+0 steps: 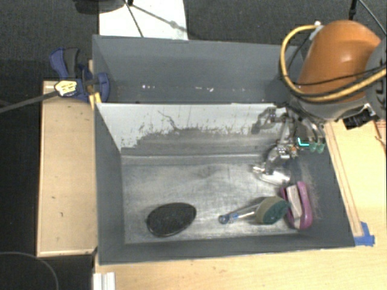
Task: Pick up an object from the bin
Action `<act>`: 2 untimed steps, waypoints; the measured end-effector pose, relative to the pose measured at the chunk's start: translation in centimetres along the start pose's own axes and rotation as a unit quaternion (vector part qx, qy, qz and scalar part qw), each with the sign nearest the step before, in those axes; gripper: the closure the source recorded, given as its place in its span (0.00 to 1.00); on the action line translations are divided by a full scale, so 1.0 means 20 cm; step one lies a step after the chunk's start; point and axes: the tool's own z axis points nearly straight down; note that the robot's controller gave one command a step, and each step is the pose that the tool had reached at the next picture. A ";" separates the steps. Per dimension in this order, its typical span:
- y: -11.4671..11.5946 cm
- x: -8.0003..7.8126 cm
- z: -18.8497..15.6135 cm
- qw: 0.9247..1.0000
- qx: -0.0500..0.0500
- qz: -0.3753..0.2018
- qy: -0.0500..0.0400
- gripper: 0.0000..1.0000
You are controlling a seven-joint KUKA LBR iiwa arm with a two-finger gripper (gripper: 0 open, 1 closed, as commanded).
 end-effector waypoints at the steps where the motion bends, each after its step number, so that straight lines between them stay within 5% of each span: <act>1: -0.19 0.28 0.53 1.000 0.000 -0.013 0.002 0.00; 2: -0.24 0.47 0.86 1.000 0.000 0.023 -0.004 0.00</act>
Offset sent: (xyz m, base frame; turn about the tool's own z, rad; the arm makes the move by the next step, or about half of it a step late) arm -0.0532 -0.0357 -0.1021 -0.0297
